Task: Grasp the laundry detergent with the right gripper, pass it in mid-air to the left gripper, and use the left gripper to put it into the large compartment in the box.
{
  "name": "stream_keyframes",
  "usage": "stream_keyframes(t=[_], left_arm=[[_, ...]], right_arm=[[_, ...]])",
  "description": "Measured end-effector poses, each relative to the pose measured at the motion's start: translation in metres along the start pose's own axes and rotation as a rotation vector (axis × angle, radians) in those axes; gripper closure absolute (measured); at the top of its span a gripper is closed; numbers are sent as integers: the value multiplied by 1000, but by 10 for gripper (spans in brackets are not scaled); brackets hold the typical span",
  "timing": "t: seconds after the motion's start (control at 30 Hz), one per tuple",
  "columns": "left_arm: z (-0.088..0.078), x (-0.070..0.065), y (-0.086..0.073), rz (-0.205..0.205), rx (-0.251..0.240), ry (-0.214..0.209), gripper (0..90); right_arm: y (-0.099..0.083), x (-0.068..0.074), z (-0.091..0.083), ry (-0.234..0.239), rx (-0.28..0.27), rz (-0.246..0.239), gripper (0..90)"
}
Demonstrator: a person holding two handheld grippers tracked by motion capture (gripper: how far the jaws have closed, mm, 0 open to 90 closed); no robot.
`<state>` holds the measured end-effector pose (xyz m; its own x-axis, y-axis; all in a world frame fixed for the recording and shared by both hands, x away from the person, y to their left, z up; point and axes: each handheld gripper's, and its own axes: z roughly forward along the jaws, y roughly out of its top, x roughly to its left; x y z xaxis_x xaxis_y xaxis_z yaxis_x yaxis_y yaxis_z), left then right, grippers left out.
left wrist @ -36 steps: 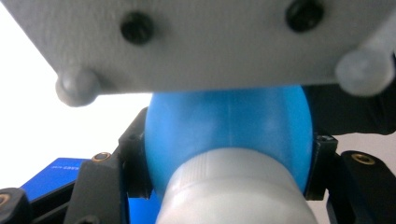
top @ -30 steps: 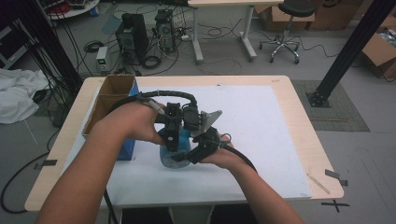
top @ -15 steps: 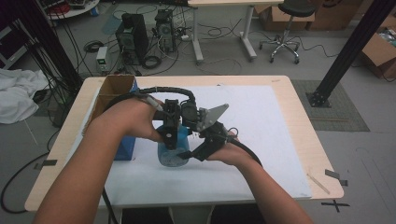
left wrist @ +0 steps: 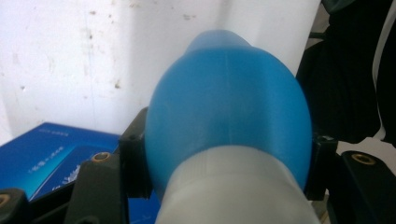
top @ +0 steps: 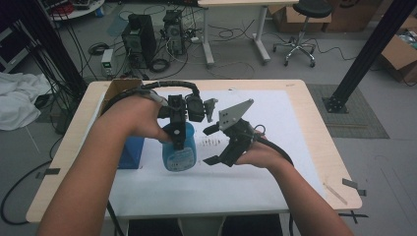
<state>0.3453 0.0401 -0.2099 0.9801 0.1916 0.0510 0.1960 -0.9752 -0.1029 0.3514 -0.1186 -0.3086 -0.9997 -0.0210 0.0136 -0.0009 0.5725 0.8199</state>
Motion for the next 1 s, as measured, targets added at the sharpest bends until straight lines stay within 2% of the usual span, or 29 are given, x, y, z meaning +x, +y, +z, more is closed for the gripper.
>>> stream_keyframes(t=[0.2, 0.3, 0.57, 0.7, 0.83, 0.93, 1.0], left_arm=[[-5, 12, -6, -71, 2, -17, 379], [-9, 14, -7, -89, 9, -25, 379], [-27, 21, -13, -176, 27, -41, 378], [-42, 29, -23, -250, 19, -61, 378], [-54, 39, -37, -298, 4, -116, 378], [-66, 46, -49, -357, 4, -119, 378], [-72, 51, -56, -416, 5, -116, 378]], right_arm=[[5, 0, -15, -22, 50, -1, 11], [8, -1, -21, -28, 87, -7, 0], [13, -2, -37, -32, 223, -13, 0], [12, -2, -43, -33, 332, -12, 0], [8, -2, -49, -31, 434, -34, 0], [4, -3, -56, -34, 485, -26, 0], [2, -3, -60, -39, 503, -28, 0]])
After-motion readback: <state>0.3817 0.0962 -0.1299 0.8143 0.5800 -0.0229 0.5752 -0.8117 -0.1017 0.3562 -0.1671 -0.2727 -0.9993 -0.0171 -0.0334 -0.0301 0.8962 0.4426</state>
